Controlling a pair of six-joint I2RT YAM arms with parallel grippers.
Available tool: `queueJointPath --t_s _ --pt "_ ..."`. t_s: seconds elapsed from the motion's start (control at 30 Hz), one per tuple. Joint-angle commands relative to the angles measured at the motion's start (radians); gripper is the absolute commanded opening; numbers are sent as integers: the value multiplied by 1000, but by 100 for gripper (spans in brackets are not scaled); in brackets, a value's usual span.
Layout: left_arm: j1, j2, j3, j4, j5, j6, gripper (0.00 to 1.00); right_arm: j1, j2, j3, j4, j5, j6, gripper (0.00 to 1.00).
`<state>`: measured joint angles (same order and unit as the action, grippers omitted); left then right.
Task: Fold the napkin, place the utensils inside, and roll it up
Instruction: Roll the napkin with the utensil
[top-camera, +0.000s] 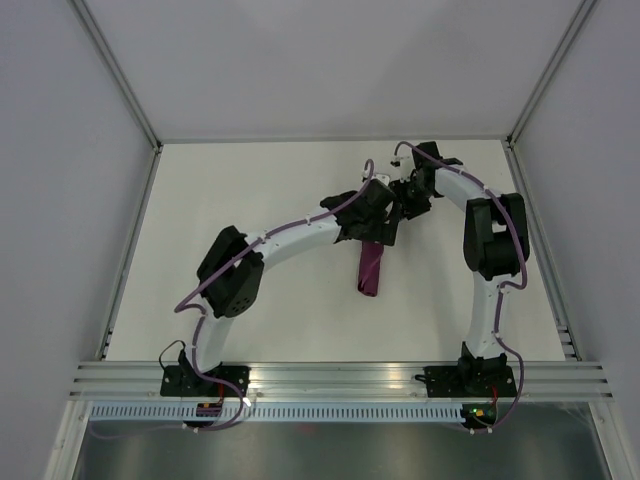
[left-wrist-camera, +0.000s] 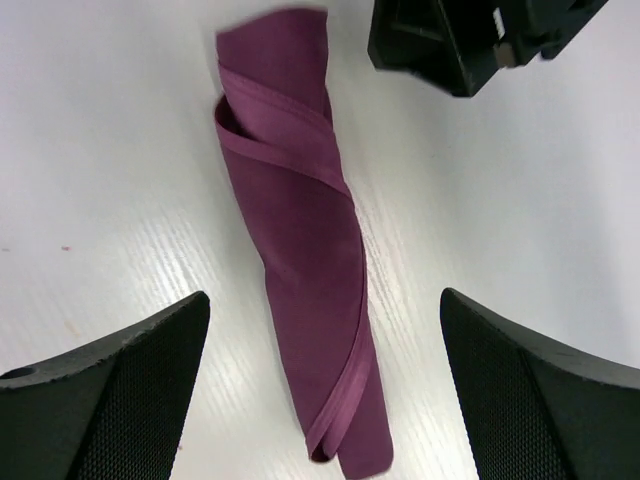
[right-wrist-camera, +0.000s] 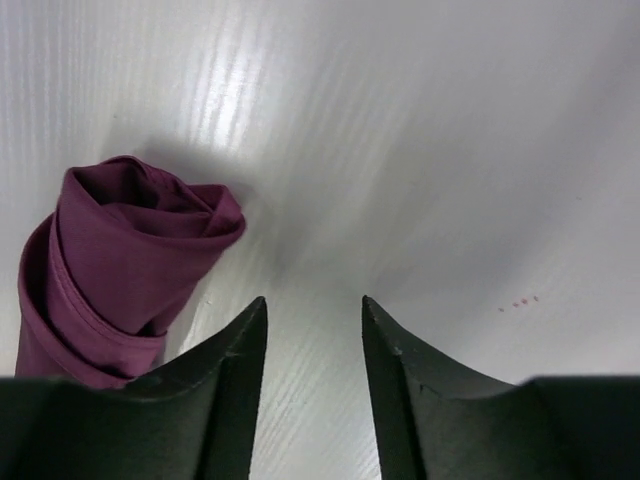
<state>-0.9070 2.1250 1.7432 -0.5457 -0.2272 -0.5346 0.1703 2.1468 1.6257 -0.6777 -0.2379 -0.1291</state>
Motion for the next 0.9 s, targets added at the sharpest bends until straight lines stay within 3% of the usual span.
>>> queueJointPath --t_s 0.0,0.2,0.4,0.43,0.7,0.87 --pt "34 -178 -23 44 15 79 100 -48 -96 19 -30 -35 36 52" --pt "121 -440 -206 81 42 100 100 -110 -277 7 -33 -80 51 67" --pt "187 -718 -384 75 106 156 100 -225 -560 -27 -43 -120 81 78" --pt "189 -743 -402 73 114 163 100 -235 -593 -58 -36 -121 86 98" --pt "191 -997 -588 61 54 200 100 -264 -945 -314 59 -29 54 98" --pt "191 -1094 -717 148 17 268 100 -264 -1041 -467 121 15 55 98"
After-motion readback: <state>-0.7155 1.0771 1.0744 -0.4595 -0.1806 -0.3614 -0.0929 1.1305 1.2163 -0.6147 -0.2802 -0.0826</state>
